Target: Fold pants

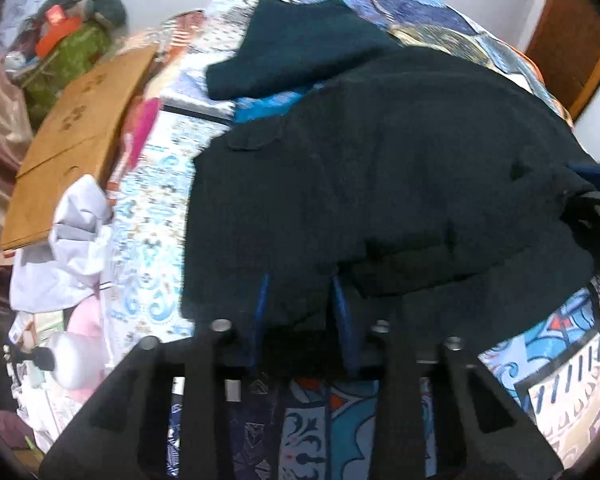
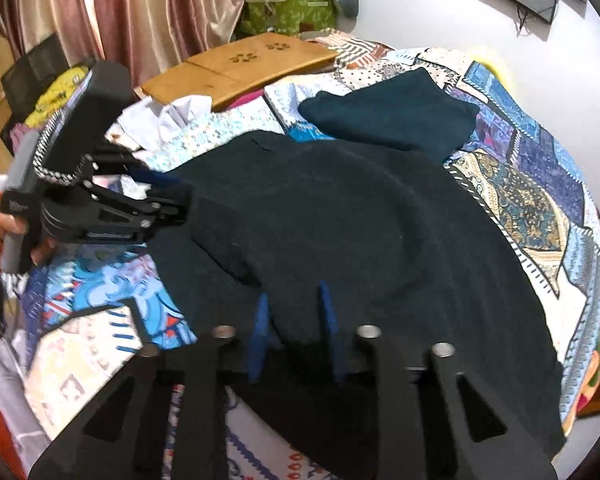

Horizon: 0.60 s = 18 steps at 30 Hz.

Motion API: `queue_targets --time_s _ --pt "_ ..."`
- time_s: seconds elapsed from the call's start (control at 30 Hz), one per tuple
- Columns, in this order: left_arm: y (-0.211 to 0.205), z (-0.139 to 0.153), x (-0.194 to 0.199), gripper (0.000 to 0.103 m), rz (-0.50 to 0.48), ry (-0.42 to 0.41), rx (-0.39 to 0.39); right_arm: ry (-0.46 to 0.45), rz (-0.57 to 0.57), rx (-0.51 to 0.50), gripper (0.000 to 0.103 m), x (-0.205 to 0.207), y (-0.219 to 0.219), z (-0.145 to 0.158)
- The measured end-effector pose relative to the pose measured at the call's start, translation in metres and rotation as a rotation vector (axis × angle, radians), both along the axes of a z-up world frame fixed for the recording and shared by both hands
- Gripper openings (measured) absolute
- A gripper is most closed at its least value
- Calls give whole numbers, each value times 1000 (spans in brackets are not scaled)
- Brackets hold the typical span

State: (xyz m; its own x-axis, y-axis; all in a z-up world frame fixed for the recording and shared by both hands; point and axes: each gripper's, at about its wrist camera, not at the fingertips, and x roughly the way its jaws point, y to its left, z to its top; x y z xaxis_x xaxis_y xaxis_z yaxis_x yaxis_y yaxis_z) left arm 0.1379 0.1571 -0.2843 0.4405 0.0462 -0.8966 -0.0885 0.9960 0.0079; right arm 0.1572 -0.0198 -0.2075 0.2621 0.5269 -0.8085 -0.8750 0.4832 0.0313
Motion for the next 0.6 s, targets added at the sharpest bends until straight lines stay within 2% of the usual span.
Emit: queue_targets --time_s 0.1,0.2,0.33,0.43,0.6 --pt "9 11 -6 23 26 -43 -17 -45 9 11 10 -9 3 8" --pt "20 28 -12 22 50 -94 -29 -19 7 52 8 -12 0 15" --pt "20 43 -22 21 45 -118 -10 40 12 93 7 -16 -5 18" --pt "19 42 -28 21 33 -103 -12 67 15 97 7 -19 -8 15" --pt "12 10 -35 21 26 -5 -38 155 -7 69 12 -16 -9 -6"
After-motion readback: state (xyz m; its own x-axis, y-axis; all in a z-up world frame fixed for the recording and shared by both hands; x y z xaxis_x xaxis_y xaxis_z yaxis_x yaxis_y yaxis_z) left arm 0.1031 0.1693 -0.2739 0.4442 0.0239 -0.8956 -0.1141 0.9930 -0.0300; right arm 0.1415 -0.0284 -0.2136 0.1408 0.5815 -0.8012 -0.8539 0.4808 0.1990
